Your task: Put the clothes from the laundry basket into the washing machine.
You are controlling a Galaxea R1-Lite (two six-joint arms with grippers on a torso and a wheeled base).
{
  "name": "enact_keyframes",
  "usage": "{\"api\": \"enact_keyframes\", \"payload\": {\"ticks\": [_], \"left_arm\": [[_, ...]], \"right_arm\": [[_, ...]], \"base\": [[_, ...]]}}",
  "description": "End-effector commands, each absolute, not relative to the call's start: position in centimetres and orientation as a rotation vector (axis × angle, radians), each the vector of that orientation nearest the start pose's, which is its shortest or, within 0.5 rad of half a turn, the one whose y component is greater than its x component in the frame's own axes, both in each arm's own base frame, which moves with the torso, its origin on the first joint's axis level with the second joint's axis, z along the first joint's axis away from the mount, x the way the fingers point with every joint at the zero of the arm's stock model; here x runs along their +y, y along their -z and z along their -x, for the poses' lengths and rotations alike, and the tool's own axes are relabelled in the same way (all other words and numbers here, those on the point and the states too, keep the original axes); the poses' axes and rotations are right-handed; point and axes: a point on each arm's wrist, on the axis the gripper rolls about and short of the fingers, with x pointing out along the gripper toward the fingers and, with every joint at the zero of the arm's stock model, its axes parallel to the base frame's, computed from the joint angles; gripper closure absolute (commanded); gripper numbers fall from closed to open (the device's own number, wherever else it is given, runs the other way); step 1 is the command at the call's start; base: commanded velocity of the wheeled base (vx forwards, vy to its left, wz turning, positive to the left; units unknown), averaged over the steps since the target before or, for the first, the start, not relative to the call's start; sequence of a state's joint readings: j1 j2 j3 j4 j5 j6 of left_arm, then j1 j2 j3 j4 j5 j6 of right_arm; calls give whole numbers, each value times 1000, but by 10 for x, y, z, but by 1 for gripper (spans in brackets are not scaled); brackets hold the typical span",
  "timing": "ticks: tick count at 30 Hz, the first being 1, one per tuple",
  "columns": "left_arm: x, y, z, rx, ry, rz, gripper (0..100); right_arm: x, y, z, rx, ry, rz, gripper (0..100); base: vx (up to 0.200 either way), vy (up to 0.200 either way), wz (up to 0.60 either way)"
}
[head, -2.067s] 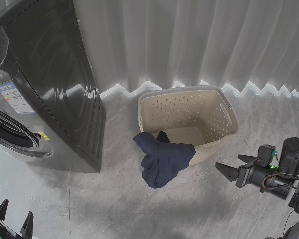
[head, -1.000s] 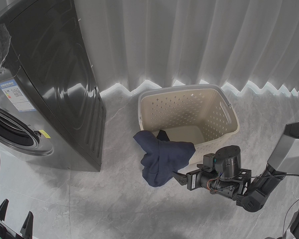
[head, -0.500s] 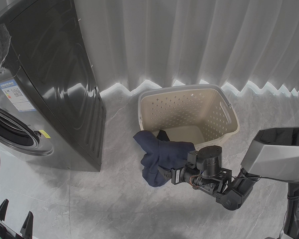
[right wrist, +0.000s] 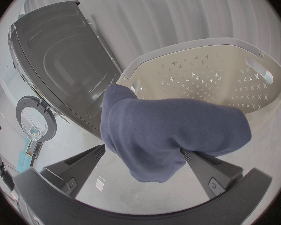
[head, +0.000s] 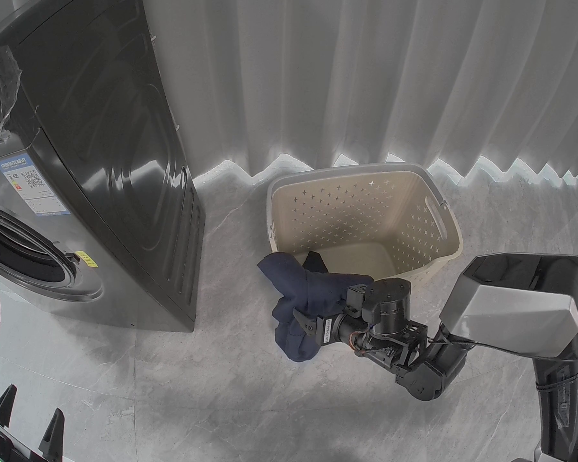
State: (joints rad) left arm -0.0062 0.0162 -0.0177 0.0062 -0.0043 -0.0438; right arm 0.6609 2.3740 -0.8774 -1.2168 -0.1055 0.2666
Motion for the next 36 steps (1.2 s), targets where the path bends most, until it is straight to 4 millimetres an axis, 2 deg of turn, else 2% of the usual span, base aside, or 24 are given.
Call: {"api": "enact_keyframes", "payload": {"ticks": [1,6,12,15,18,19,20,25,27,31,36], "left_arm": [[0,-75,23,6,11,44,0],[0,-75,23,6,11,44,0],[0,-75,23,6,8,46,0],[0,-75,23,8,7,48,0],[0,-75,23,6,9,48,0],[0,-75,23,6,9,48,0],[0,-75,23,6,8,48,0],[0,-75,23,6,8,44,0],[0,-75,23,6,8,43,0],[0,-75,23,6,9,41,0],[0,-75,23,6,9,37,0]], "right_arm": [[249,-5,-319,331,-520,-151,100],[251,-3,-316,331,-530,-152,100],[260,-14,-300,299,-586,-164,100],[264,-35,-281,252,-648,-185,100],[256,-64,-265,215,-669,-203,100],[255,-66,-264,211,-670,-203,100],[247,-83,-253,187,-678,-216,100],[220,-125,-224,124,-693,-280,100],[201,-152,-205,73,-724,-348,100],[173,-180,-183,-13,-740,-383,100],[152,-207,-163,-124,-787,-384,100]], "base": [[0,0,0],[0,0,0],[0,0,0],[0,0,0],[0,0,0],[0,0,0],[0,0,0],[0,0,0],[0,0,0],[0,0,0],[0,0,0]]}}
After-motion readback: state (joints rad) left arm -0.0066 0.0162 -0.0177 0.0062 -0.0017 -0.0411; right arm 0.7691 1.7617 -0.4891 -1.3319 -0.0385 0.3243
